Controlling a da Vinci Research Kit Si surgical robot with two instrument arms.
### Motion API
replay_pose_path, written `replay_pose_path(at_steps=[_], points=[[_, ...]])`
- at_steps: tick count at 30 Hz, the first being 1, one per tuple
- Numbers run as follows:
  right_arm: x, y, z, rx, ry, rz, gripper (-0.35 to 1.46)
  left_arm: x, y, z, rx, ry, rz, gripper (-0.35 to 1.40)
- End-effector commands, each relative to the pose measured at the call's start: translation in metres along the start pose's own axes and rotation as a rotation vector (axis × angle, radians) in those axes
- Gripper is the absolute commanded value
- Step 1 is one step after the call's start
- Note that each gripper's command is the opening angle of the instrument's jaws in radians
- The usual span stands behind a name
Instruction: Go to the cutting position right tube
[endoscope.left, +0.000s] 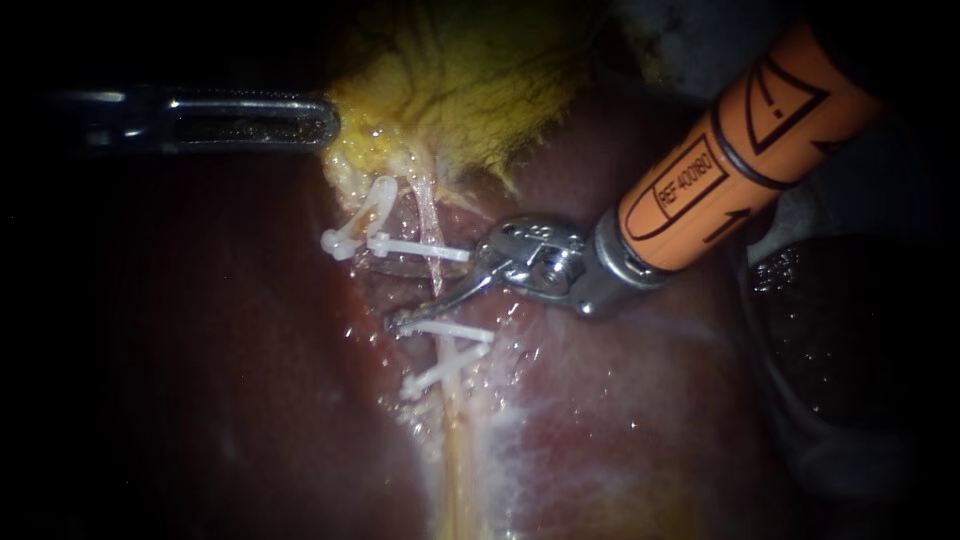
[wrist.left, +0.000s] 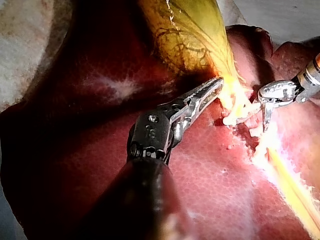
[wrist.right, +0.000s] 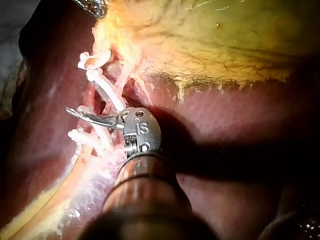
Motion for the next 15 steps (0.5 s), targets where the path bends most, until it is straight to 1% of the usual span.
replay_pose_path(at_steps=[1,5,6,9,11,15], points=[[0.0000,-0.0001,0.0002,0.023,0.010,0.012,1.16,0.0000,0.0000,0.0000,0.000,0.000,0.000,-0.35],[0.0000,-0.0007,0.0009,0.069,0.019,0.021,1.13,0.0000,0.0000,0.0000,0.000,0.000,0.000,-0.35],[0.0001,-0.0009,0.0011,0.079,0.028,0.026,1.13,0.0000,0.0000,0.0000,0.000,0.000,0.000,-0.35],[0.0003,-0.0015,0.0019,0.123,0.072,0.043,1.10,0.0000,0.0000,0.0000,0.000,0.000,0.000,-0.35],[0.0005,-0.0021,0.0024,0.153,0.086,0.055,1.08,0.0000,0.0000,-0.0001,0.000,0.000,0.000,-0.35],[0.0013,-0.0034,0.0030,0.185,0.083,0.064,1.06,0.0000,0.0000,-0.0001,0.000,0.000,0.000,-0.35]])
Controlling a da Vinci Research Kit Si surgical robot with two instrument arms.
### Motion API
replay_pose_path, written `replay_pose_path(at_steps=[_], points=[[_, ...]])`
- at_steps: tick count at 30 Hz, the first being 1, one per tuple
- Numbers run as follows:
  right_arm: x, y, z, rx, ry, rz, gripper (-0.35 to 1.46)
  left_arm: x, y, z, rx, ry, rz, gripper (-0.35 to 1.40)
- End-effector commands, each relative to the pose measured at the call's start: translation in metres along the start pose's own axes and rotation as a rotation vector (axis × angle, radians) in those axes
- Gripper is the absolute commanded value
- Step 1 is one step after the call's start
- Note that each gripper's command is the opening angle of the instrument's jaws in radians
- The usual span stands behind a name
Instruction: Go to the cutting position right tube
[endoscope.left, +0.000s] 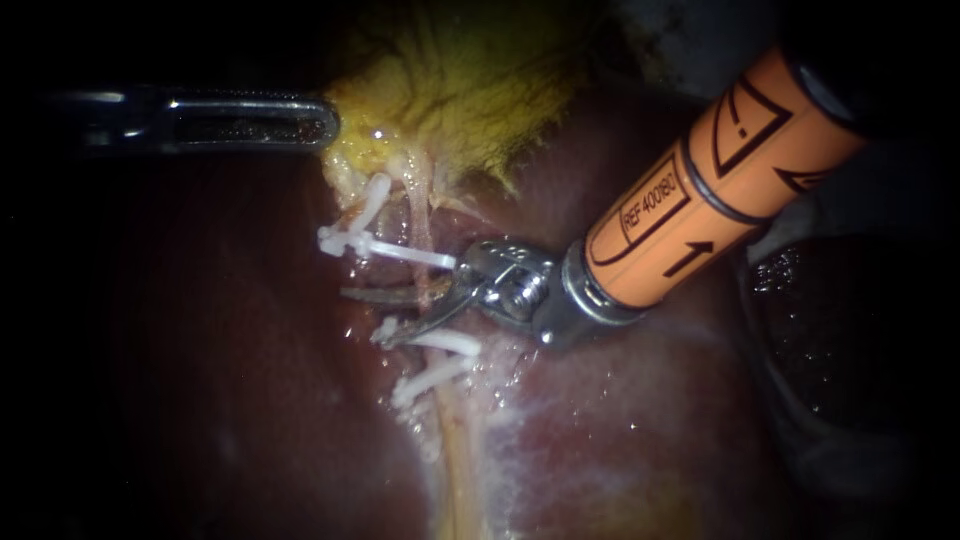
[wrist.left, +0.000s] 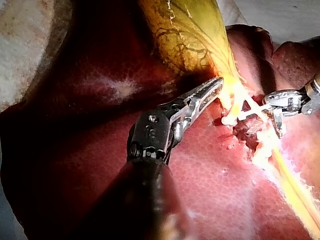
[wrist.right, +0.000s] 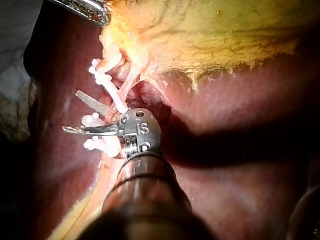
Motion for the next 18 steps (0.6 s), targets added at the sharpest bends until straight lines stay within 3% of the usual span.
replay_pose_path(at_steps=[1,5,18], points=[[0.0002,-0.0002,0.0002,0.008,-0.004,0.001,1.06,0.0000,0.0000,0.0000,0.000,0.000,0.000,-0.35],[0.0009,-0.0007,0.0005,0.023,-0.009,0.005,1.05,0.0000,0.0000,0.0000,0.000,0.000,0.000,-0.35],[0.0010,-0.0003,0.0002,0.009,-0.002,0.005,1.08,0.0000,0.0000,0.0000,0.000,0.000,0.000,-0.35]])
